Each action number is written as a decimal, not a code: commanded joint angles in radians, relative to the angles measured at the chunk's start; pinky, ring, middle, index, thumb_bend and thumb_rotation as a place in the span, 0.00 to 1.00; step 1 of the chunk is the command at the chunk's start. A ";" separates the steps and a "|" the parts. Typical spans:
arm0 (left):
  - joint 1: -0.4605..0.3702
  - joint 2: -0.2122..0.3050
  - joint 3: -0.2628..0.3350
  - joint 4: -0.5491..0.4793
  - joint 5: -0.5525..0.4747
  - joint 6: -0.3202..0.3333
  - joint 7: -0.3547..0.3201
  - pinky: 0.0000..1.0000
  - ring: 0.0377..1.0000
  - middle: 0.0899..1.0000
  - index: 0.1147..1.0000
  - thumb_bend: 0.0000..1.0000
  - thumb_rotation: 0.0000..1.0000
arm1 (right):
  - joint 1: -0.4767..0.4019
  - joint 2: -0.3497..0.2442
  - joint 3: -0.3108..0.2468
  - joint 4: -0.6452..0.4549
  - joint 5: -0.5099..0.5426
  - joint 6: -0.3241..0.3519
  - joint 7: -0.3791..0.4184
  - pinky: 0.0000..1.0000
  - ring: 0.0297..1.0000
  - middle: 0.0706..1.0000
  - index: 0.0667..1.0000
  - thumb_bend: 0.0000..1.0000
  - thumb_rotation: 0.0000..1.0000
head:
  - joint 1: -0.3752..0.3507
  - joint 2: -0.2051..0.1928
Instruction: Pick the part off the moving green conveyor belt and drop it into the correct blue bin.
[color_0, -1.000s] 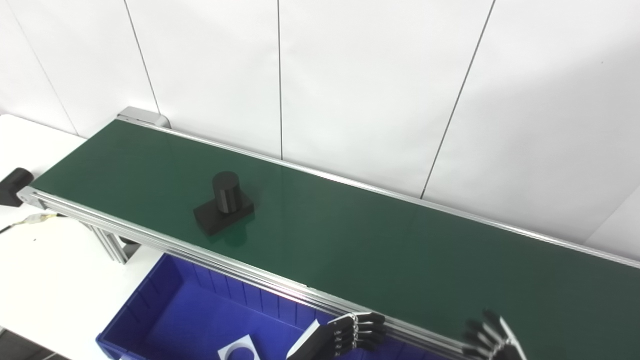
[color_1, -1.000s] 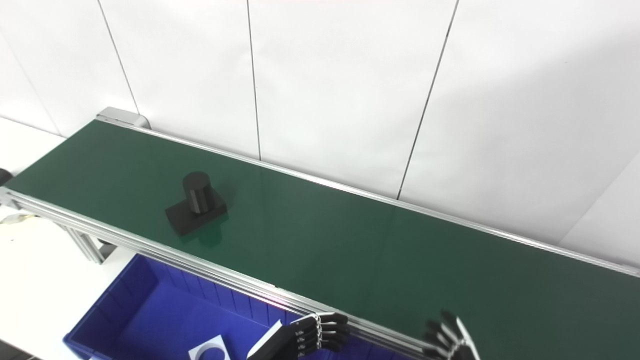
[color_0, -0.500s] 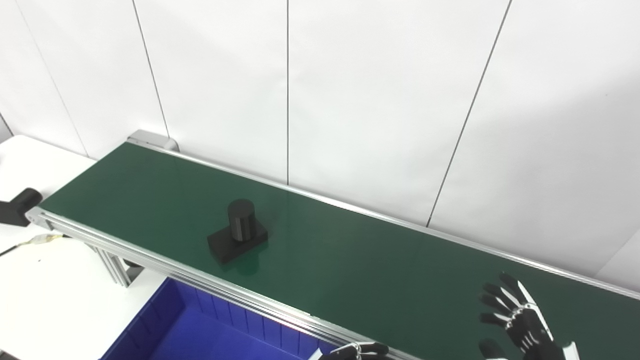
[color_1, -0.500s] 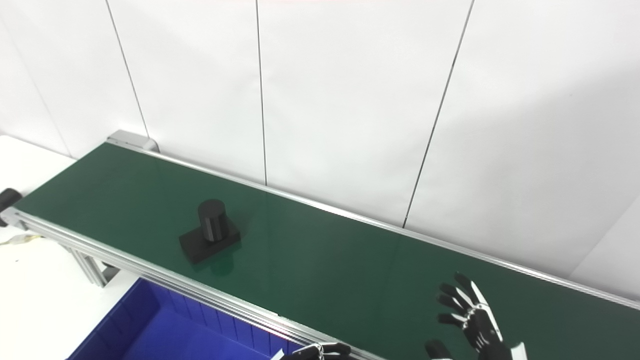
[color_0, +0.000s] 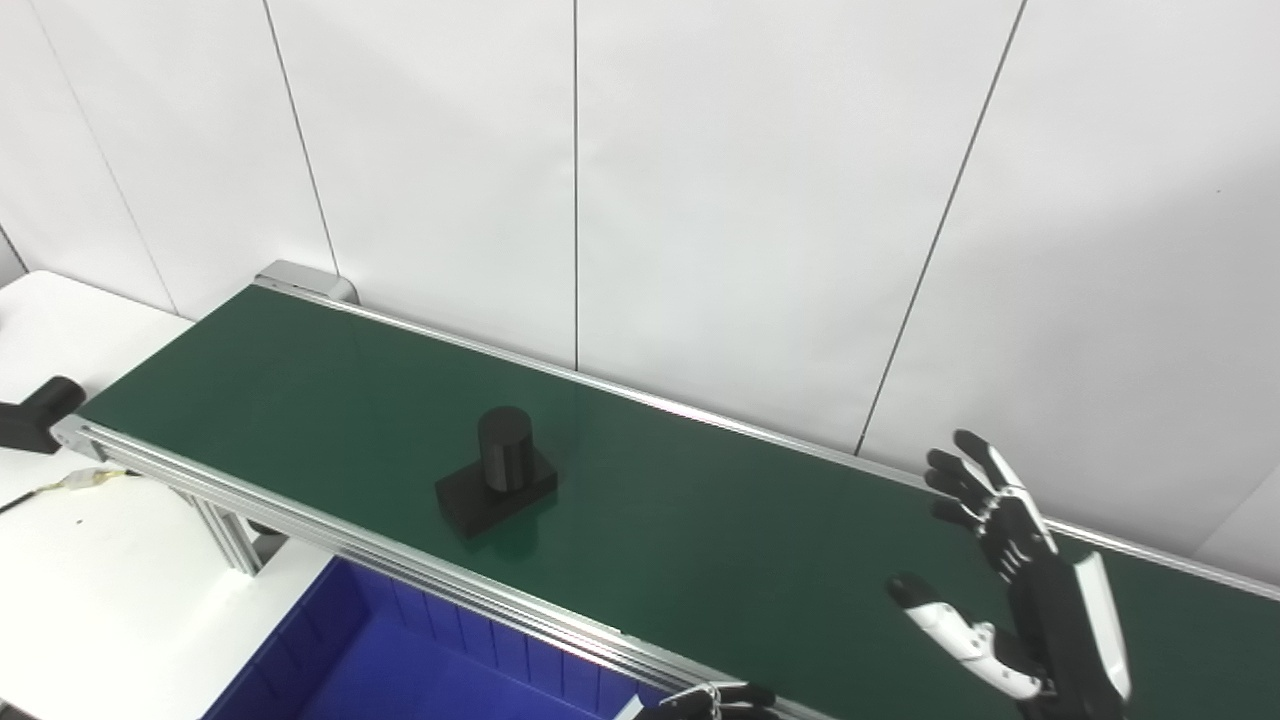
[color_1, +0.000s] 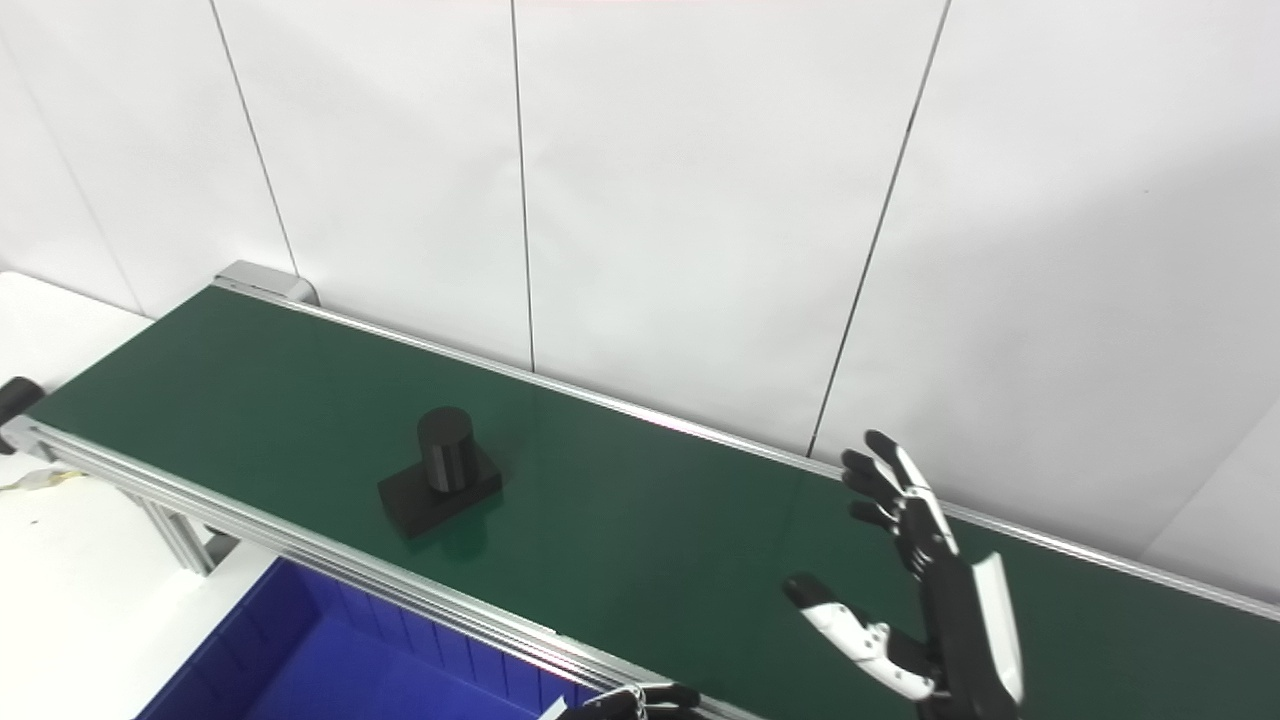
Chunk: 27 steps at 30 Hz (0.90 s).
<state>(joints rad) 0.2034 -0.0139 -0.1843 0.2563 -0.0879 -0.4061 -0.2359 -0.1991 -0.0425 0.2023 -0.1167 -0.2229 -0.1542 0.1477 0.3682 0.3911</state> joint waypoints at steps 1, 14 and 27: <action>-0.015 -0.005 -0.001 -0.020 -0.006 -0.034 -0.007 0.70 0.72 0.73 0.75 1.00 0.40 | -0.045 0.014 0.015 -0.003 -0.016 0.028 0.006 0.79 0.85 0.85 0.90 0.66 0.41 | -0.001 0.002; -0.014 -0.006 -0.004 -0.024 -0.016 -0.031 -0.013 0.70 0.72 0.74 0.76 1.00 0.39 | -0.134 0.023 0.101 0.163 -0.122 0.017 -0.001 0.79 0.88 0.89 0.90 0.70 0.40 | -0.025 0.015; -0.017 -0.005 -0.006 -0.015 -0.018 -0.043 -0.014 0.71 0.72 0.74 0.76 1.00 0.39 | -0.247 0.060 0.144 0.348 -0.191 0.004 -0.029 0.77 0.85 0.87 0.91 0.77 0.51 | -0.041 0.024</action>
<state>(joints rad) 0.2004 -0.0136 -0.1873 0.2563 -0.1001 -0.4069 -0.2384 -0.3956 -0.0032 0.3427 0.2382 -0.4082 -0.1278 0.1405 0.3268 0.4142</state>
